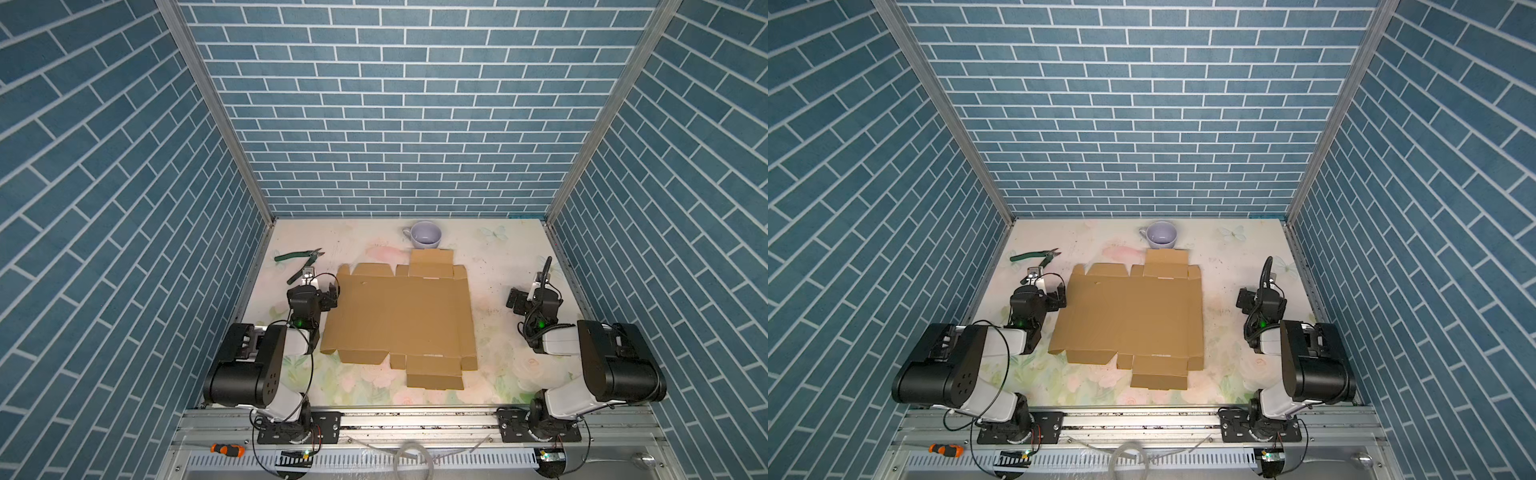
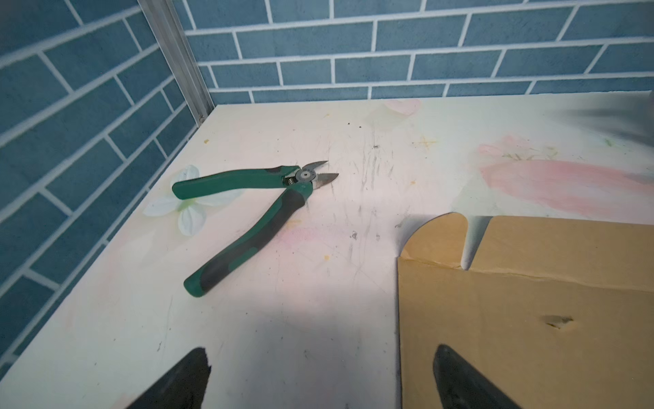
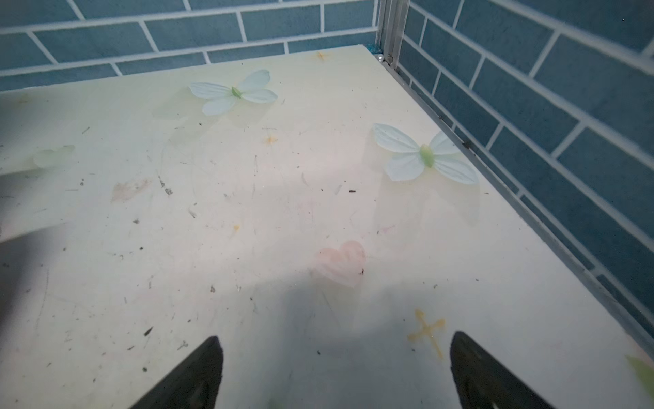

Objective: Assemble paper box
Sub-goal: First fold the bottom flaps of a flat cardboard box at the center of the table.

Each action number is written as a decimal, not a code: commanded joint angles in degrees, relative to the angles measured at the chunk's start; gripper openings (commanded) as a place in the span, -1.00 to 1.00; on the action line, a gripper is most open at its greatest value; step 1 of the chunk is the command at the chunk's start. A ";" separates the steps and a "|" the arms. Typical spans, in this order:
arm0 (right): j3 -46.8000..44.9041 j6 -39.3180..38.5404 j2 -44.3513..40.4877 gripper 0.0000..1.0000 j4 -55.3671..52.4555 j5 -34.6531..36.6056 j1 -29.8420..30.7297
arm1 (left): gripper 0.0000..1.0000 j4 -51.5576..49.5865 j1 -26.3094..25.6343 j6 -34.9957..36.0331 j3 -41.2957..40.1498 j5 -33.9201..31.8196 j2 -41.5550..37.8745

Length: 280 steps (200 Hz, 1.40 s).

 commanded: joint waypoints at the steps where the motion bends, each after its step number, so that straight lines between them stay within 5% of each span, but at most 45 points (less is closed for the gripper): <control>1: 2.33 -3.53 0.80 0.98 3.80 -0.62 -0.39 | 0.99 3.60 0.52 5.04 0.65 2.13 0.67; 280: 2.10 -2.90 0.66 0.98 4.17 0.11 -0.53 | 0.99 2.68 0.52 5.18 1.04 2.58 0.67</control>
